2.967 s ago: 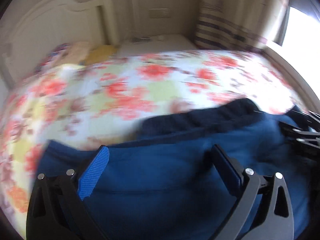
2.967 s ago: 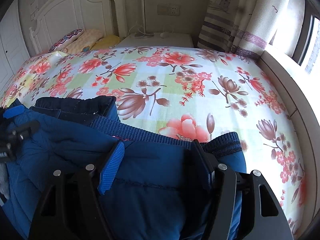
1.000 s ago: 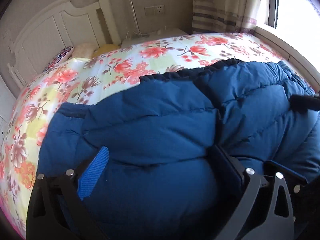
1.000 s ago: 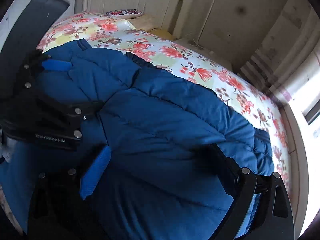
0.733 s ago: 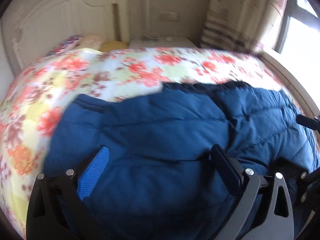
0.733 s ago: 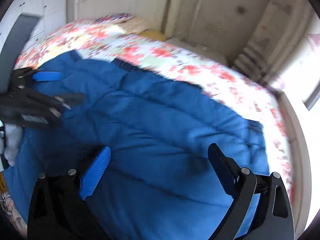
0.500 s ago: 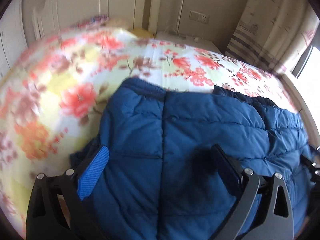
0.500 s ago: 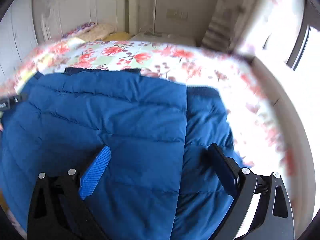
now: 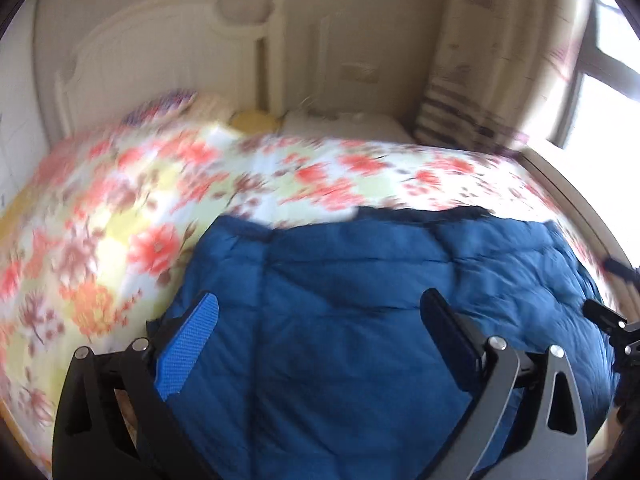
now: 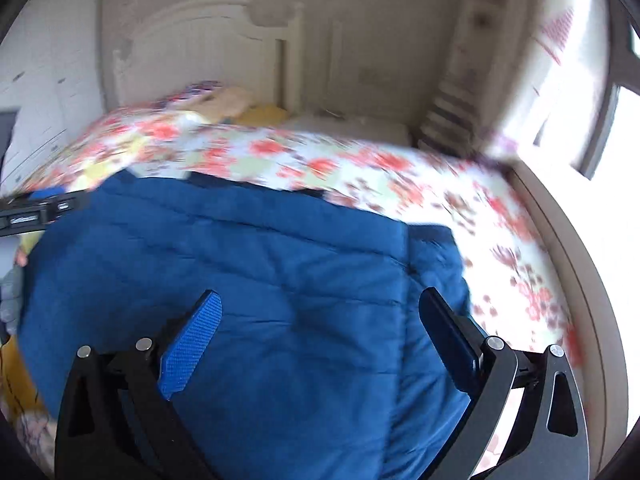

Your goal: Fold large clothes

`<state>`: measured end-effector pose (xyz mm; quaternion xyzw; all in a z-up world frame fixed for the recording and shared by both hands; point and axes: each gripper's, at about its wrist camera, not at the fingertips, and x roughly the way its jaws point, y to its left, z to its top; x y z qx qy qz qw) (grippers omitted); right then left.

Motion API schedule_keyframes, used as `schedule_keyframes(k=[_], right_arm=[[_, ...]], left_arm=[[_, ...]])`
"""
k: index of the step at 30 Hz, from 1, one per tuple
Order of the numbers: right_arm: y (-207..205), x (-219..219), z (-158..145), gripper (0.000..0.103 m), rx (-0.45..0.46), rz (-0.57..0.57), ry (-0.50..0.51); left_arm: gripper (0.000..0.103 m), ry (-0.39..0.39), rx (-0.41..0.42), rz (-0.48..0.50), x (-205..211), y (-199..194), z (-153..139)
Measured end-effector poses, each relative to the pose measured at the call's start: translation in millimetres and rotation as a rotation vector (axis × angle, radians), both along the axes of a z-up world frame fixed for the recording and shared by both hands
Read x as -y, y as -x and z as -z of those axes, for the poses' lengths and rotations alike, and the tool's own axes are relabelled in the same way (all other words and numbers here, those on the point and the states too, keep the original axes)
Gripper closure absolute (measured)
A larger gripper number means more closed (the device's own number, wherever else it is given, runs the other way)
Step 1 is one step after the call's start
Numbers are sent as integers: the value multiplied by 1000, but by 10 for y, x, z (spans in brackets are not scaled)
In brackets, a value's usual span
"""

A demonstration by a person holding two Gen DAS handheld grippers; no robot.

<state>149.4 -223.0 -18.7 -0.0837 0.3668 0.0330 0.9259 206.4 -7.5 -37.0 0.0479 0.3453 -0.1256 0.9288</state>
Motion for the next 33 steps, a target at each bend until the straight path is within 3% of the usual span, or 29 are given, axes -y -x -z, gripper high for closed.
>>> schedule_keyframes(k=[2,4,5,7,13,17,20,23,26,28,30,33], right_arm=[[81,-255,93,8,-38,-89,41],[53,-448,382,7,-122,-142,101],[40,-468,480,7,-122,-136,116],[54,-423,527,6,-103,-116,81],[127,-294,405,6,-98,-84,67],[354,126,322,6,-76,11,38],[470,541,420,5,-96,79,-62],[566,782,549,5,-88,98,-180],[553,695,503,5,-96,131,-127],[588,582,415,6,-69,151,-78],[672,351,278,6,-10,94,-78],[791,-83,173,6,41,-50,-54]], left_arm=[[2,-78,20,88,308,218,41],[2,-117,-63,162,538,251,337],[2,-164,-92,160,612,219,551],[2,-125,-68,161,567,205,607],[2,-68,-109,147,376,176,537],[2,-47,-89,52,-25,301,462],[2,9,-106,-18,-446,264,516],[2,12,-98,-30,-603,269,580],[2,-48,-90,-62,-531,301,552],[5,-22,-80,-74,-473,419,452],[5,-7,-33,-20,-330,621,317],[4,-55,44,97,33,961,170]])
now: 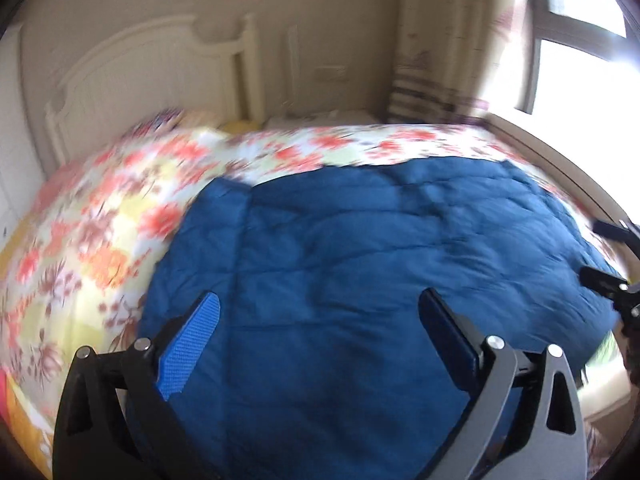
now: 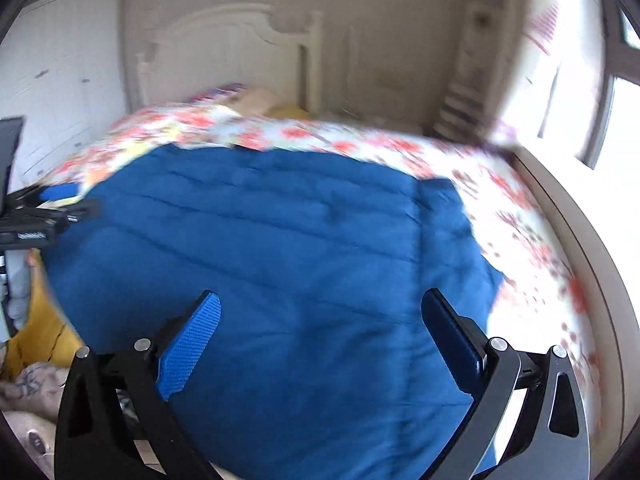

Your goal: Fold large clothes

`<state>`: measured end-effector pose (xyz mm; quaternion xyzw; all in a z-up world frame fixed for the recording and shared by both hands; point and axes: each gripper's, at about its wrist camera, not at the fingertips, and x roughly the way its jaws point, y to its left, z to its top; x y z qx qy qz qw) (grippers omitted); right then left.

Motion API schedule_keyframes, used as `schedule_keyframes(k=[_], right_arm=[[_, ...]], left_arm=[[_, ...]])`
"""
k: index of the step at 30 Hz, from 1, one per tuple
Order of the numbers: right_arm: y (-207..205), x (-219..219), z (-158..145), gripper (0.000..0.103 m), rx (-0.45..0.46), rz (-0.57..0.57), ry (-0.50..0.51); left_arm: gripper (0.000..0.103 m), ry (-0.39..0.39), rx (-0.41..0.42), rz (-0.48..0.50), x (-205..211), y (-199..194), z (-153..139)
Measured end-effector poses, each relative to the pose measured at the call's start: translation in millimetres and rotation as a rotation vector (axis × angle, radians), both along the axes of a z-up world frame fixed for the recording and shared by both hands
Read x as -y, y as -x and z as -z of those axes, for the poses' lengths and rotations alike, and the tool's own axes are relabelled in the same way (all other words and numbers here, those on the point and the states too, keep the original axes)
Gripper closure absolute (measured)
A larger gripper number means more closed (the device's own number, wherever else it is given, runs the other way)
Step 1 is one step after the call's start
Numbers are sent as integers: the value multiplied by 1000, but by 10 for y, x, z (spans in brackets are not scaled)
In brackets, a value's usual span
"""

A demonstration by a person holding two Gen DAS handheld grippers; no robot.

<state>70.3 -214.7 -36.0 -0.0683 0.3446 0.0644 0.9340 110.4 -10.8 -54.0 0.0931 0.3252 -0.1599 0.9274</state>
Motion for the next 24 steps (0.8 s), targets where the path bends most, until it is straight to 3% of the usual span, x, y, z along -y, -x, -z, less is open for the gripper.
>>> schedule_keyframes(k=[2,4,5,7,12,15,18,19,21,22,24], right_arm=[[-2,-273,84,6,-31,-84,56],[-89,-454,342,6,-80,-90,170],[-130,-446,450,5,-85,-77,160],[-162,-409,489,4,-79,-78,112],[-127,-360,358,5,-77,-70,133],[52,-92,192,5,-33,11,129],[122,305,268,5,-63,117,112],[140,437,341,5,-77,132,76],[186,704,463,5,-94,138,-97],[197,732,495,5,-89,143,-123],[197,654,491,5,-82,151,-81]], left_arm=[[3,-55,-18,75,270,98,98],[2,-157,-69,95,485,63,393],[2,-162,-39,88,501,65,489],[2,-134,-42,100,456,41,534],[2,-111,-72,110,362,1,520],[2,-105,-77,111,342,5,521],[2,-97,-80,110,351,27,516],[2,-94,-80,110,353,24,519],[2,-90,-83,111,340,25,520],[2,-89,-84,112,337,23,523],[2,-89,-85,111,336,19,524]])
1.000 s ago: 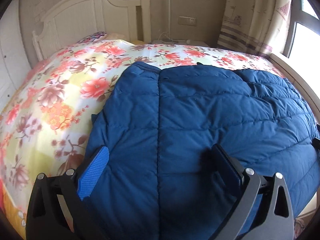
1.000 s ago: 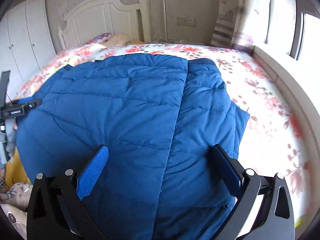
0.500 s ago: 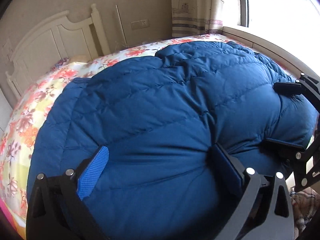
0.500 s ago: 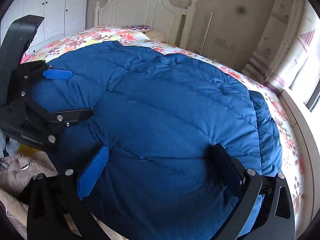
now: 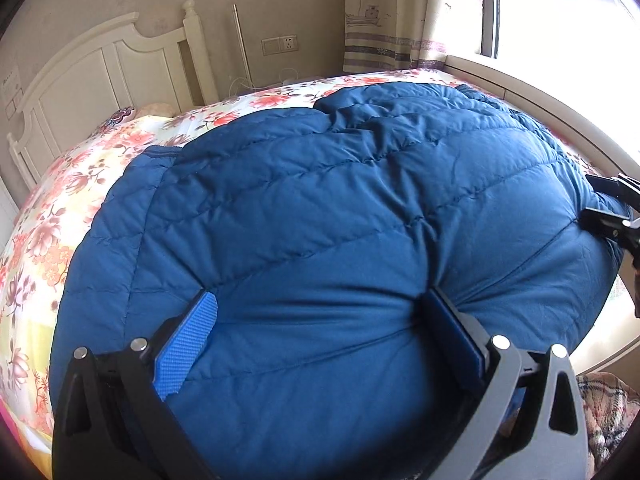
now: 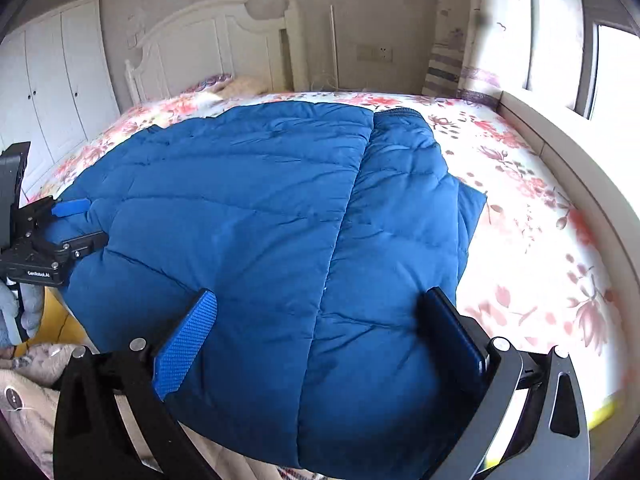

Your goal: Fold large clothes

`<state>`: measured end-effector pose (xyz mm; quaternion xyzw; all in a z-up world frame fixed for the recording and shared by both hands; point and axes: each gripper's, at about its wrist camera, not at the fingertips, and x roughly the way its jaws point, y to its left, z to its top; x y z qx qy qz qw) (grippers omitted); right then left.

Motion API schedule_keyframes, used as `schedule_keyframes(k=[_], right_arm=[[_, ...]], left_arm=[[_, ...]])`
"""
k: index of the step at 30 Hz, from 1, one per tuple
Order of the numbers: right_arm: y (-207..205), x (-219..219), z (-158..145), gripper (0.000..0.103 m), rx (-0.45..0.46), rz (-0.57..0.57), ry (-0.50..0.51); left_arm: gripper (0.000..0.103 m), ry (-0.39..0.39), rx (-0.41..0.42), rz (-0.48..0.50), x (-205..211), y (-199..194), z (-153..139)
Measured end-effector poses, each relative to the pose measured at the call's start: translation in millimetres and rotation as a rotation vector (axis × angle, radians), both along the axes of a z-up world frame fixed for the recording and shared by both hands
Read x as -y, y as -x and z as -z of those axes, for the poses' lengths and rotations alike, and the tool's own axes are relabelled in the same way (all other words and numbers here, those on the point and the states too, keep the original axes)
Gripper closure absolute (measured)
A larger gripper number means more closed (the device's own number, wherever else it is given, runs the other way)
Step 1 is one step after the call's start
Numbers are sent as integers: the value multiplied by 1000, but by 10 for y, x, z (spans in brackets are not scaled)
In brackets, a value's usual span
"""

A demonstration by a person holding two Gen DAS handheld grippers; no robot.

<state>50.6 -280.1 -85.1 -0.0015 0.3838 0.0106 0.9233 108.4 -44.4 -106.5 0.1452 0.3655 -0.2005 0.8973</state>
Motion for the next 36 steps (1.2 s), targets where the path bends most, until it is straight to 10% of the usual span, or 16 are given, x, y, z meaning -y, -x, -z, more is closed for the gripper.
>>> schedule_keyframes(k=[8,13,23,29,36], right_arm=[[169,-509,-432,5,109,-75,118],[91,-806,-60,5,21,-170,176],[218,-107,-181,6,49,-2,75],[302,296,-135,6,37,24,-98],[847,1031,-55,9,126,222,-524]], left_arm=[[3,73,65,-109,-425,174,-289],[2,74,27,-255,-1047,71,-79],[2,132,16,-231,-1228,22,3],[2,123,-13,-239,-1257,16,-30],[3,170,87,-128,-927,122,-566]])
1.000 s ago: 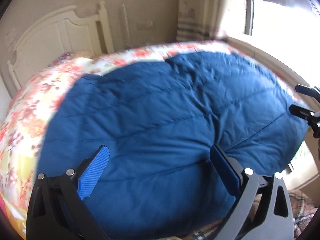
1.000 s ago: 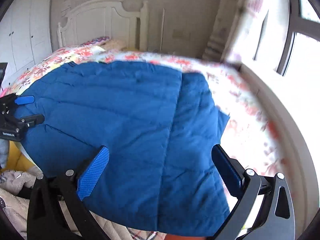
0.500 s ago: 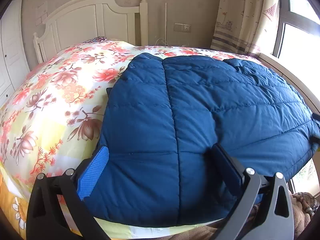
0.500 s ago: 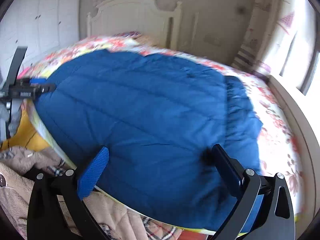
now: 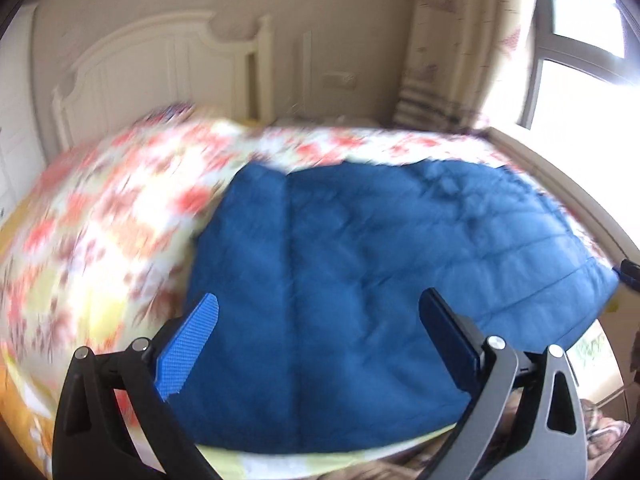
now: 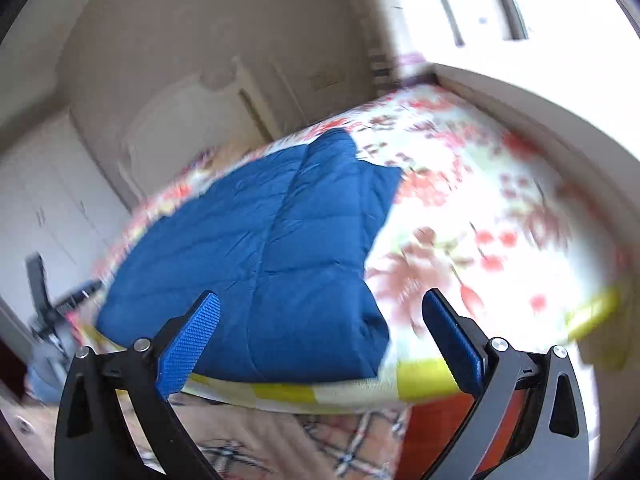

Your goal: Fold large clothes

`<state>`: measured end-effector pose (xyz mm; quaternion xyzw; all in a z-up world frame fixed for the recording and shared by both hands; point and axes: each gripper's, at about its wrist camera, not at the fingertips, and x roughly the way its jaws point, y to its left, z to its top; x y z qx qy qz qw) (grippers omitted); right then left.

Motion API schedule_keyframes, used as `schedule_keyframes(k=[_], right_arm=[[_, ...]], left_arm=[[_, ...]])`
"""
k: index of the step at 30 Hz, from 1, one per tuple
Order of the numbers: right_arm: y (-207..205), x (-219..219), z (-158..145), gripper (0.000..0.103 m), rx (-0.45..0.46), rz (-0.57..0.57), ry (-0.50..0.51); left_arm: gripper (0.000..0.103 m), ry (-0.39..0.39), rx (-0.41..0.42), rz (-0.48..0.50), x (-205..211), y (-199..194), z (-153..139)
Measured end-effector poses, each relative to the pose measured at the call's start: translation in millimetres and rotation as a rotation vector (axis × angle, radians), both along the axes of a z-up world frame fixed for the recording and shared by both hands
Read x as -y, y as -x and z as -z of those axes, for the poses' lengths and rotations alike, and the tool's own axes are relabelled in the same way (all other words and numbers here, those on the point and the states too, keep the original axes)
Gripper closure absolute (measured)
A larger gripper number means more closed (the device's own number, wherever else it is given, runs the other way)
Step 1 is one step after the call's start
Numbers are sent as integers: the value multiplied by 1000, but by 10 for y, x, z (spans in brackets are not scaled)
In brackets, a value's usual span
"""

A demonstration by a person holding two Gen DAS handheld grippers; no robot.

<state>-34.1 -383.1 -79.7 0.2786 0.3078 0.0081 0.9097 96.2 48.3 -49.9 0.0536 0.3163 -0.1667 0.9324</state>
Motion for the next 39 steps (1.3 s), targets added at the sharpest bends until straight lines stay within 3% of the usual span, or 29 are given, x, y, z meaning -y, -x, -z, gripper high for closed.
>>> schedule_keyframes(k=[2,5,9,13,16,19,22,24,26,29,32,34,37,39], right_arm=[[194,71,148,19,-1,24,-115],[306,76,278,23,8,2,-229],[176,-110,317,24,-15,-63,-243],[-68,-306,306,23,-25,-106,-211],[-269,-493,241,20,-48,-108,-181],[-605,-673,161,11,-102,-48,-146],[-890,-712,189,8,-120,41,-183],[-1002,-707,191,9,-83,73,-213],[-980,-661,167,44,-4,77,-205],[-868,-622,130,62,79,75,-188],[-786,-692,54,65,119,67,-122],[-785,-697,3,65,129,63,-103],[-734,-690,-118,65,154,55,-75],[-725,-699,-187,66,166,43,-57]], left_arm=[[3,-5,14,39,198,-91,-93],[3,-47,25,67,571,-400,-161],[3,-91,-22,61,943,-902,-45],[2,-108,-182,51,1070,-1371,419],[2,-90,-184,56,1047,-1394,443],[2,-87,-186,56,1029,-1407,469],[2,-92,-182,54,1020,-1402,483],[2,-99,-178,48,1045,-1418,482],[2,-109,-175,30,1052,-1427,472],[3,-136,-182,41,1138,-1471,406],[3,-173,-154,35,1333,-1631,203],[3,-180,-184,27,1505,-1856,120],[3,-276,-244,-13,1769,-2173,252],[5,-282,-284,-7,1797,-2198,343]])
